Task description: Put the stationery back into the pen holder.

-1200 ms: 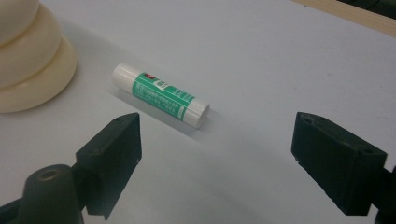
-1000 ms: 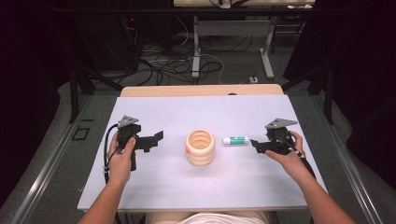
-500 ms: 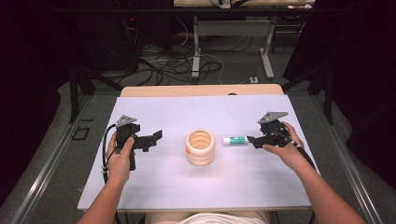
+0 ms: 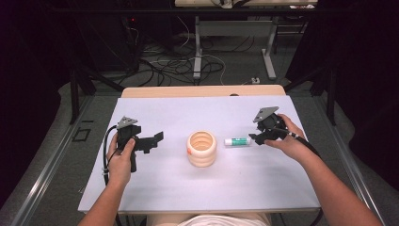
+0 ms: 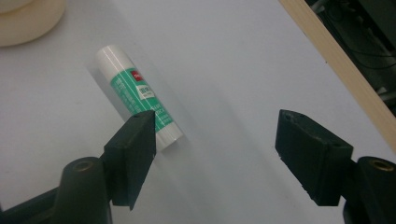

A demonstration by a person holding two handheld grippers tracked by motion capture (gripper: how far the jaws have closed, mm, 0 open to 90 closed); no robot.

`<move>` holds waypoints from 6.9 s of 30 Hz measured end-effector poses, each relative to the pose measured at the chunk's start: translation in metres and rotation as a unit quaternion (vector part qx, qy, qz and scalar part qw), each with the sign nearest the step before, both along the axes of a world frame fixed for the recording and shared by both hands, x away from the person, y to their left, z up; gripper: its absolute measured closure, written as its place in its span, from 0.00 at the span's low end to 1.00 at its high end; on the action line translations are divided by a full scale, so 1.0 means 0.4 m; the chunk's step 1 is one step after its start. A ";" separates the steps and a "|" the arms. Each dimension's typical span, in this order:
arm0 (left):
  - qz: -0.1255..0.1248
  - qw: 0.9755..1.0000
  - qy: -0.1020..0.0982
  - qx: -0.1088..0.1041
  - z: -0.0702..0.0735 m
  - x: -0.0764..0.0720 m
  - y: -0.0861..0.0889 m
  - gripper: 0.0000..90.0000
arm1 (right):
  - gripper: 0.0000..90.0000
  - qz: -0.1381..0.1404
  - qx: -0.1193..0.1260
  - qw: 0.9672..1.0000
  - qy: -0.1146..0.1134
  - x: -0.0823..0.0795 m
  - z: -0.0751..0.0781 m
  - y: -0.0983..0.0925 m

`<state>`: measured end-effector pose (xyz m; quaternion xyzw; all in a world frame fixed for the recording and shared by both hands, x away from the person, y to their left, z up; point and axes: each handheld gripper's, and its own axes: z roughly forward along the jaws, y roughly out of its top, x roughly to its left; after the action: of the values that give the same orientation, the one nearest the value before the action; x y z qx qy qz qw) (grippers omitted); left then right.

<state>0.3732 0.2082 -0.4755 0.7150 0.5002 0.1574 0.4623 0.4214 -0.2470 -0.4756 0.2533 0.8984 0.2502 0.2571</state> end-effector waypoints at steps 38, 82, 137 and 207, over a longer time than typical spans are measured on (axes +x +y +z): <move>-0.006 1.000 0.002 0.001 -0.006 0.002 -0.004 0.00 | 0.40 0.167 -0.096 0.981 -0.031 0.039 -0.084 0.161; -0.003 1.000 0.003 -0.002 -0.011 0.004 -0.005 0.01 | 0.67 0.218 -0.229 0.947 0.062 0.057 -0.139 0.211; -0.003 1.000 0.006 -0.005 -0.009 0.005 -0.002 0.01 | 0.73 0.098 0.002 0.995 0.007 0.026 0.017 0.201; 0.001 1.000 -0.002 -0.011 -0.004 0.004 0.001 0.01 | 0.73 0.072 0.319 0.945 -0.004 -0.095 0.034 0.313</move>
<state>0.3747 0.2086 -0.4770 0.7094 0.5015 0.1533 0.4710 0.3835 -0.1219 -0.4622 0.2556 0.7866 0.5423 0.1478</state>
